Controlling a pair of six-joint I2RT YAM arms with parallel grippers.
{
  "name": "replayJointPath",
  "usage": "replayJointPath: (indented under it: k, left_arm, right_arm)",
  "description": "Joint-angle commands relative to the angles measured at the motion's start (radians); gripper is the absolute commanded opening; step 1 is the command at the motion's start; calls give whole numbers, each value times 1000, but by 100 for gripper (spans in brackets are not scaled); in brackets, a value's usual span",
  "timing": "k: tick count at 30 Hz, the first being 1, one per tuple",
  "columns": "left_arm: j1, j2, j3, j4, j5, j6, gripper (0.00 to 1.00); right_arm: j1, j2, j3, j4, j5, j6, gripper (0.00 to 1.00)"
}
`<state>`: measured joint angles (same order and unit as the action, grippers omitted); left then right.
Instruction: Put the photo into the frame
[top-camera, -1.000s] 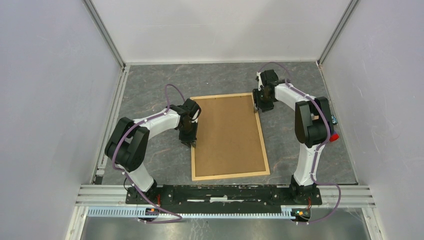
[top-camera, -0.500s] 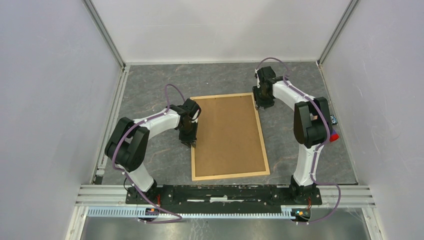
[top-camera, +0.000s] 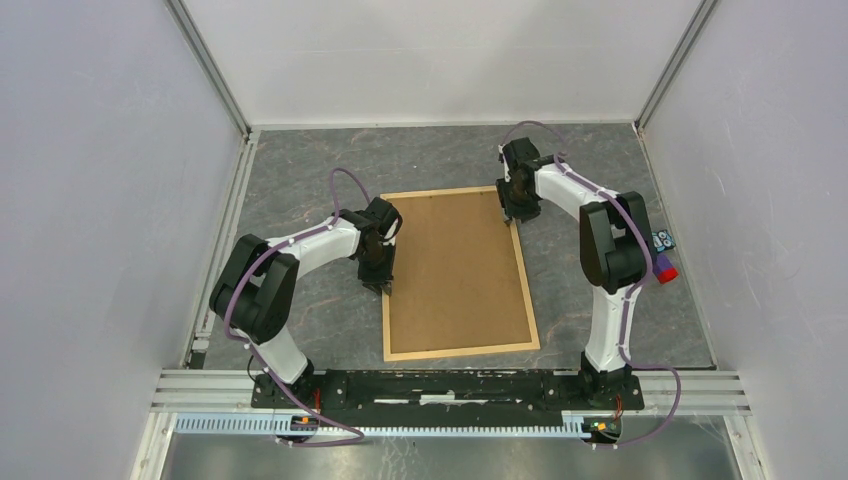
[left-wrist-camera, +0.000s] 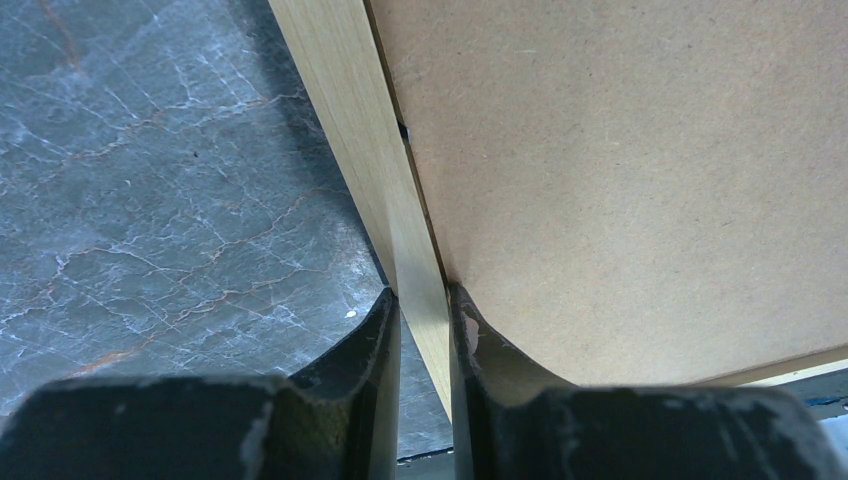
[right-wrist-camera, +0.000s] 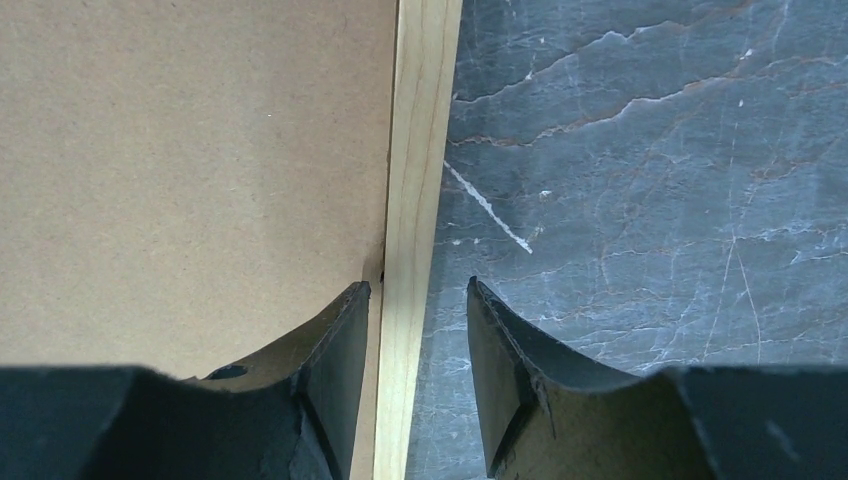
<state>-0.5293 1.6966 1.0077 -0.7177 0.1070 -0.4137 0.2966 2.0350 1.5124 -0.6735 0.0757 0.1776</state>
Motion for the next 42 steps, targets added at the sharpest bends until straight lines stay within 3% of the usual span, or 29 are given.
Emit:
replayJointPath:
  k: [1,42]
  left_arm:
    - [-22,42,-37,-9,-6,42,2]
    - [-21,35,-40,-9,-9,43,2]
  right_arm:
    - [2,10,37,-12,54,-9,47]
    - [1,50,25,-8,118,-6,46]
